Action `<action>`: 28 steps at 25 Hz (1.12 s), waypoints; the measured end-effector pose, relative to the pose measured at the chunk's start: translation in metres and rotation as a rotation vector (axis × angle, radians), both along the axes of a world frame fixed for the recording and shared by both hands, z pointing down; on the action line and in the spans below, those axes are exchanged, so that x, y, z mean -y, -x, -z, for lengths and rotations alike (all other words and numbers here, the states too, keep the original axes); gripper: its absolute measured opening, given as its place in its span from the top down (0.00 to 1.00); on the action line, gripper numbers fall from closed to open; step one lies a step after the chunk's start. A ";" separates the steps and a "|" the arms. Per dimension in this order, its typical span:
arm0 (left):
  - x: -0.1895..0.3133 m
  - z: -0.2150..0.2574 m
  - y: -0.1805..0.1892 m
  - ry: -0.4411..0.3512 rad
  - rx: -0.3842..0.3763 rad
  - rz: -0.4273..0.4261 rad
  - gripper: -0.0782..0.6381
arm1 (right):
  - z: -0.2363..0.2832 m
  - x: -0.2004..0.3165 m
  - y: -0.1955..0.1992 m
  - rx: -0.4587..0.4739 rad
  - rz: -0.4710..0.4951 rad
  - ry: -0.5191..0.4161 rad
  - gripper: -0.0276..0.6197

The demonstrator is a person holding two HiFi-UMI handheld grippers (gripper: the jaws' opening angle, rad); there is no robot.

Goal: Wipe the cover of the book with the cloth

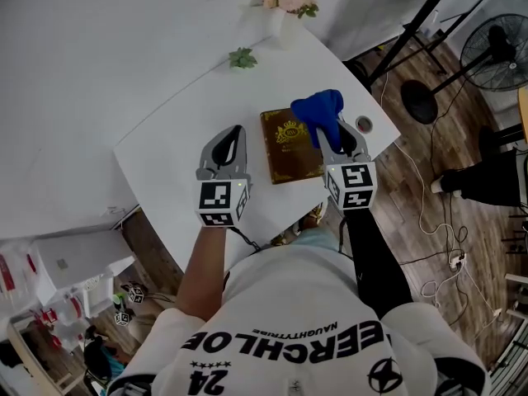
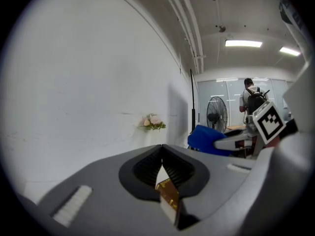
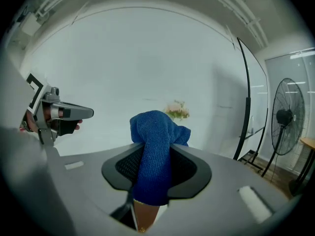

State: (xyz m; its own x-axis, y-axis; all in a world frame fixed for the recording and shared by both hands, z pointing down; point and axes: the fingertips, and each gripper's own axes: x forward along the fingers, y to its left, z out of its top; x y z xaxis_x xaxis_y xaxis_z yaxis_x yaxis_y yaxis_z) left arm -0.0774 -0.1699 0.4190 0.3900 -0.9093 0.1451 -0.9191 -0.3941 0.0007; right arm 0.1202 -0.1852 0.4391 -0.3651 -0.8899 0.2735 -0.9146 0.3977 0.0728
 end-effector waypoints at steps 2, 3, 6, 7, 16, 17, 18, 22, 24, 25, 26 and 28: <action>0.002 0.014 0.005 -0.028 0.005 0.012 0.81 | 0.021 0.003 0.000 0.006 -0.004 -0.041 0.76; 0.003 0.022 0.007 -0.041 0.009 0.016 0.81 | 0.031 0.004 -0.001 0.010 -0.005 -0.057 0.76; 0.005 0.043 0.008 -0.085 0.035 0.017 0.81 | 0.057 0.004 0.002 0.001 0.009 -0.112 0.76; 0.005 0.049 0.007 -0.098 0.043 0.016 0.81 | 0.064 0.003 0.003 -0.008 0.016 -0.130 0.76; 0.005 0.068 0.005 -0.134 0.058 0.012 0.81 | 0.082 0.000 0.005 -0.040 0.024 -0.183 0.76; 0.005 0.069 0.005 -0.135 0.059 0.011 0.81 | 0.082 0.000 0.004 -0.039 0.022 -0.183 0.76; 0.005 0.069 0.005 -0.136 0.060 0.010 0.81 | 0.082 0.000 0.004 -0.038 0.019 -0.184 0.76; 0.006 0.071 0.004 -0.138 0.061 0.007 0.81 | 0.086 0.000 0.002 -0.035 0.012 -0.188 0.76; 0.007 0.072 0.003 -0.140 0.060 0.005 0.81 | 0.086 0.000 0.001 -0.032 0.009 -0.190 0.76; 0.007 0.072 0.002 -0.141 0.060 0.004 0.81 | 0.086 0.000 0.000 -0.031 0.007 -0.190 0.76; 0.007 0.072 0.002 -0.142 0.059 0.004 0.81 | 0.086 0.000 0.000 -0.030 0.007 -0.190 0.76; 0.008 0.072 0.000 -0.143 0.059 0.003 0.81 | 0.086 0.000 -0.001 -0.028 0.007 -0.190 0.76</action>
State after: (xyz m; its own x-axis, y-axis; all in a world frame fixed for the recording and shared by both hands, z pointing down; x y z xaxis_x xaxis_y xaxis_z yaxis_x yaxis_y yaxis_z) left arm -0.0775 -0.1776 0.3465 0.3819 -0.9235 0.0369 -0.9170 -0.3836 -0.1091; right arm 0.1215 -0.1851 0.3533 -0.3656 -0.9242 0.1107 -0.9086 0.3802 0.1727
